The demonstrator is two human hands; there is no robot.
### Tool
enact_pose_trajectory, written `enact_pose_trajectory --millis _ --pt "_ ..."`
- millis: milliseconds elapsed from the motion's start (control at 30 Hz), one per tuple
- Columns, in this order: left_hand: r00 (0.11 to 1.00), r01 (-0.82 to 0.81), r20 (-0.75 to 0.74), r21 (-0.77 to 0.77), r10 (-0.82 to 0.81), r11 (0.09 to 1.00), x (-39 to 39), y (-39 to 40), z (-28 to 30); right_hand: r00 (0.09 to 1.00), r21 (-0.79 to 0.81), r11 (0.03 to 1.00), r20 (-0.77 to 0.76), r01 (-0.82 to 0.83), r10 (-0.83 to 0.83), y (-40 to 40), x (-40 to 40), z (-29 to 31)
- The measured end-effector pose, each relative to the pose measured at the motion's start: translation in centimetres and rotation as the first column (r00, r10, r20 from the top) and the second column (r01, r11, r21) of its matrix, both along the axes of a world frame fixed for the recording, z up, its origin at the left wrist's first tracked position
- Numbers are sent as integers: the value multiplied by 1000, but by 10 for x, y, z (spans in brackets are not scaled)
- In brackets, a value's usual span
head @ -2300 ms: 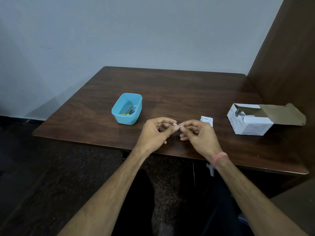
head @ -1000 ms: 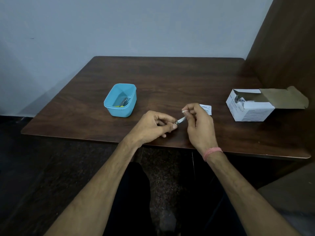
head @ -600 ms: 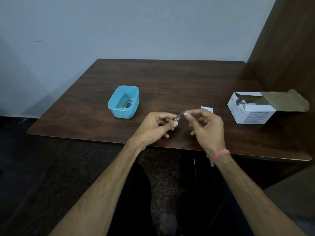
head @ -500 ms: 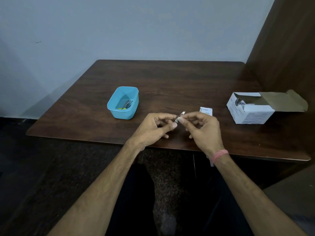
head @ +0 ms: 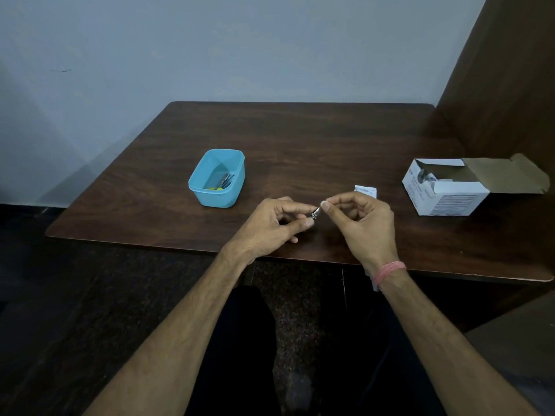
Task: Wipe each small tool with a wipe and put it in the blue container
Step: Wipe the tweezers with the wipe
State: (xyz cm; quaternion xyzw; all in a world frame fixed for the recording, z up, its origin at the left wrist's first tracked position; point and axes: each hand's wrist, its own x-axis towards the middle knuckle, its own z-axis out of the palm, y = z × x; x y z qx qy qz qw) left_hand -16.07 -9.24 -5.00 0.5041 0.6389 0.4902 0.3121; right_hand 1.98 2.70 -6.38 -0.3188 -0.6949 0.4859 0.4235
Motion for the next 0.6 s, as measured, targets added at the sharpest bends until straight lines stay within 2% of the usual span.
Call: enact_pose_trajectory --millis 100,200,333,433,533,600 --pt "1000 4 5 1 -4 1000 -1 0 0 998 10 998 33 -55 55 -2 1 -2" --pt "1000 8 -2 -12 -8 1000 -1 1 -1 999 13 999 16 51 -51 0 2 0" --pt "1000 7 5 -10 -7 1000 -2 0 -1 998 48 999 63 -4 1 -5 2 3" --pt "1000 10 -8 -8 -10 1000 -1 1 -1 996 32 996 28 84 -85 -2 1 2" --pt "1000 9 -5 1 -9 1000 0 1 -2 996 45 998 69 45 -48 -1 1 1" --pt "1000 9 -3 -6 -9 1000 0 1 -2 994 23 995 57 92 -94 1 2 2"
